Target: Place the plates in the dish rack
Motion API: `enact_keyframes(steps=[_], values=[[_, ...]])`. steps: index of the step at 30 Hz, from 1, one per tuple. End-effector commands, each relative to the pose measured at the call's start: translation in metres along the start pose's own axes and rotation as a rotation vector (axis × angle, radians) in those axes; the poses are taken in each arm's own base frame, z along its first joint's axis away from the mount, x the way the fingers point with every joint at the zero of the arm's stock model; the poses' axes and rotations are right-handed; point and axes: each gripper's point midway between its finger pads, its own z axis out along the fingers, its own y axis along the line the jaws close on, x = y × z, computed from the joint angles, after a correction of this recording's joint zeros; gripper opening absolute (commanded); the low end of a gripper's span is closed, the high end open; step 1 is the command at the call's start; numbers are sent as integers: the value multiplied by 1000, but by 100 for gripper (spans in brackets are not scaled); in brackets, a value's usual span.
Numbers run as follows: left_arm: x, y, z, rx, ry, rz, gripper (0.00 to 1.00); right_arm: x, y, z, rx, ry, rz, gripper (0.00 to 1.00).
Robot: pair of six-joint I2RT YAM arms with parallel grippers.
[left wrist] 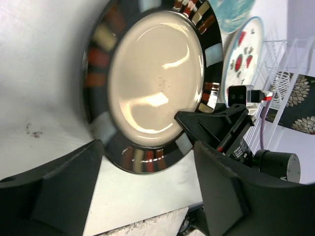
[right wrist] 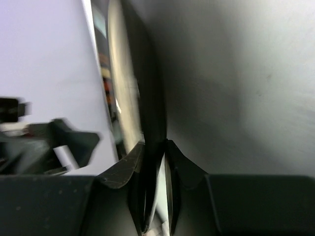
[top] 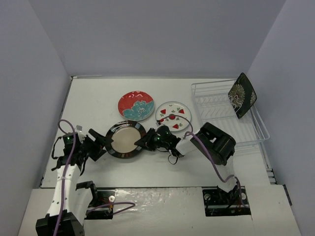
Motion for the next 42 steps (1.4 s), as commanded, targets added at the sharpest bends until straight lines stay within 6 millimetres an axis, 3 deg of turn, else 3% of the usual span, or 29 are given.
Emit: enact_keyframes(steps=[1,2,4,6,11,17,20,23,28,31,35,40,42], values=[[-13,-34,-19,76,-41,99,78,-37,126,-37,-298,-208,-281,0],[-12,-35,-22,78,-38,103,80,-43,154,-54,-353,-261,-337,0],[-12,-39,-25,83,-42,110,85,-49,167,-62,-371,-309,-392,0],[-15,-46,-33,89,-65,134,97,-60,201,-89,-426,-399,-466,0],[-37,-67,-53,73,-156,202,97,-84,248,-130,-424,-567,-623,0],[-65,-79,-62,6,-219,240,97,-143,276,-198,-211,-865,-811,0],[-83,-88,-65,-7,-274,257,97,-188,285,-254,-50,-1004,-910,0],[-101,-92,-65,-36,-324,253,97,-243,287,-310,182,-1144,-982,0],[-123,-92,-53,-62,-366,225,97,-281,294,-382,584,-1259,-1156,0],[-134,-90,-46,-89,-380,227,97,-294,283,-408,785,-1244,-1205,0],[-145,-89,-37,-101,-390,244,97,-311,277,-424,957,-1207,-1257,0],[-158,-83,-24,-125,-408,274,97,-351,233,-444,1178,-1071,-1321,0],[-163,-77,-24,-155,-425,284,97,-365,225,-454,1195,-1059,-1320,0]])
